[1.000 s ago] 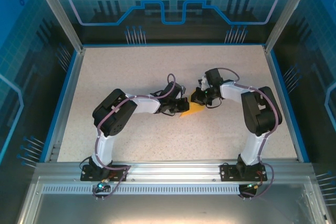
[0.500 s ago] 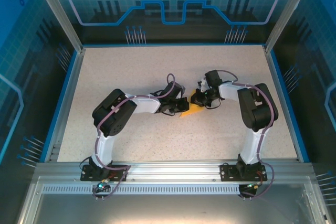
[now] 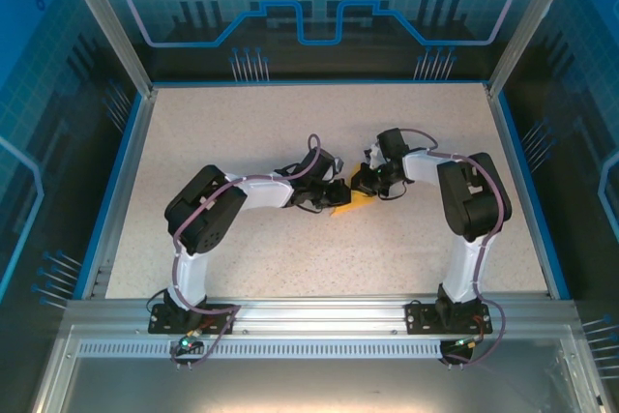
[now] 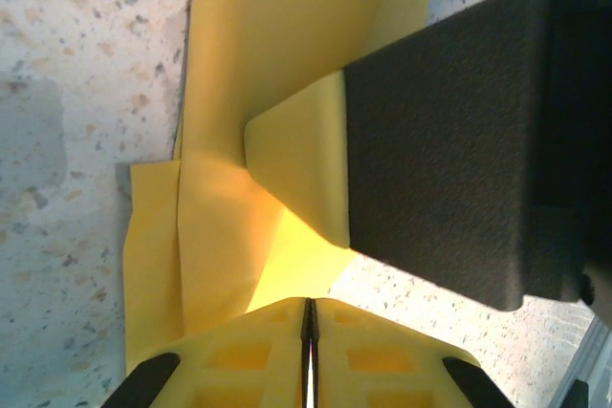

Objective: Fold a paper plane with a square sheet of paper (pick it up from the middle)
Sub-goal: Fourth fold the wing at the center of the table.

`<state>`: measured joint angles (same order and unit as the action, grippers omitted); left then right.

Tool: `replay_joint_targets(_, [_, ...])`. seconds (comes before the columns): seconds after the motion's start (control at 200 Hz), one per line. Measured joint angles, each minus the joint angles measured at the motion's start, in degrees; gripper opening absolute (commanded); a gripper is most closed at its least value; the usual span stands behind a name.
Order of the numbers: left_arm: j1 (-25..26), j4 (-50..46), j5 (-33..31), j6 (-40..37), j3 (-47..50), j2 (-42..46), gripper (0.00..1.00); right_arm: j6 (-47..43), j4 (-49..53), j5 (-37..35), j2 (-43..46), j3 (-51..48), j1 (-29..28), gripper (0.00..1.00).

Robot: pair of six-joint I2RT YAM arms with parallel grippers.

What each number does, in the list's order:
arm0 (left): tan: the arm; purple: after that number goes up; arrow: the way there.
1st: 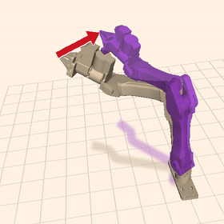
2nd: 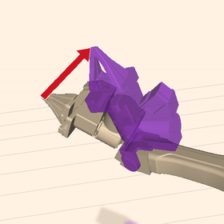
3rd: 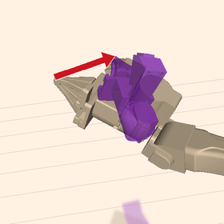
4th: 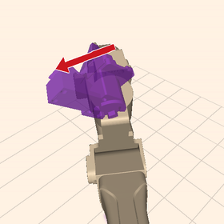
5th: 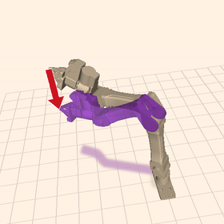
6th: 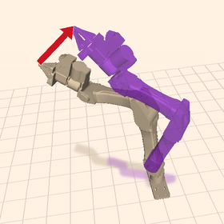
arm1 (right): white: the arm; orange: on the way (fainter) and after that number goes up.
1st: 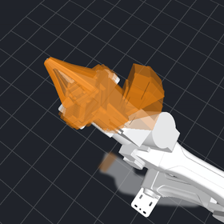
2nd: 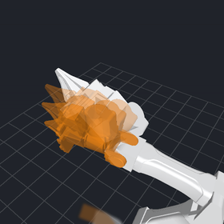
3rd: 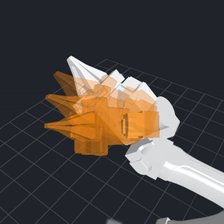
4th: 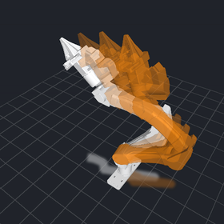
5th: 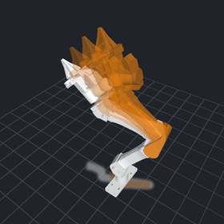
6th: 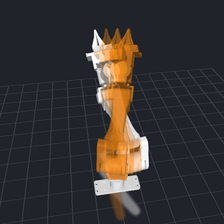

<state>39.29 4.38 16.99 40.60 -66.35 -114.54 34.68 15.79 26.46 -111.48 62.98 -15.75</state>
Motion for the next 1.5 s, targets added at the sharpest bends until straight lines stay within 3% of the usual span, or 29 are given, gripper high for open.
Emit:
replay_joint_targets(0.59, [0.3,-6.9,-6.1,0.0,-0.7,-0.1,0.11,1.3,1.6,0.0,-1.2,1.8,0.0,0.09])
replay_joint_targets(1.095, [0.2,-5.2,-3.7,2.6,3.1,4.0,0.15,1.3,2.2,0.2,-1.5,2.3,0.0,0.09])
replay_joint_targets(1.5, [0.2,-5.5,-4.0,3.0,-0.6,1.2,0.11,1.3,2.4,0.2,-1.8,2.8,0.0,0.09])
